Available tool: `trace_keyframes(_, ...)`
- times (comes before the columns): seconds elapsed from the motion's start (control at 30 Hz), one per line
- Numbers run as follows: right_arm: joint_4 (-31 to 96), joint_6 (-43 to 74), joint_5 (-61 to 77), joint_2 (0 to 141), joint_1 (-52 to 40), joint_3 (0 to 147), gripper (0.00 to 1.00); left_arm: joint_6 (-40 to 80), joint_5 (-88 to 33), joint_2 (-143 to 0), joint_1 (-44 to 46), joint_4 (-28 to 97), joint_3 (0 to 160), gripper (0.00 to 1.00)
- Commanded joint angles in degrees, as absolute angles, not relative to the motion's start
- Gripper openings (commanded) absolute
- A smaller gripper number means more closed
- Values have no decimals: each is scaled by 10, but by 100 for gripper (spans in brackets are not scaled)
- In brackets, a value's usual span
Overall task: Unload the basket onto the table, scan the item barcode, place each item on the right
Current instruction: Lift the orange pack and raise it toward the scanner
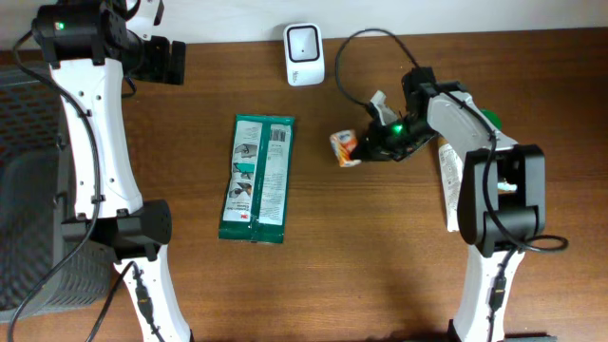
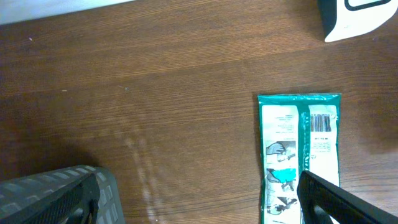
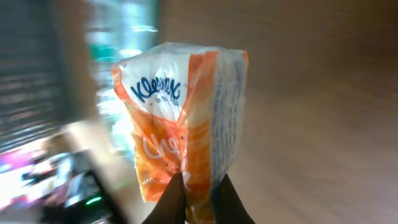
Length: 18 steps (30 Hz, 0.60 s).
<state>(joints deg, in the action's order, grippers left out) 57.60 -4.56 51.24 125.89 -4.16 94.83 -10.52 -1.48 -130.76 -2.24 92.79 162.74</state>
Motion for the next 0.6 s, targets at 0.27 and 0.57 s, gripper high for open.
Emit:
trace_keyframes(0.27,637,-53,889,1204,-37,964,4,-110,-19,-1305,-27,927,1629,99)
trace_keyframes(0.57,659,-40,889,1053,-37,965,4,-110,-19,-1305,-27,927,1629,99)
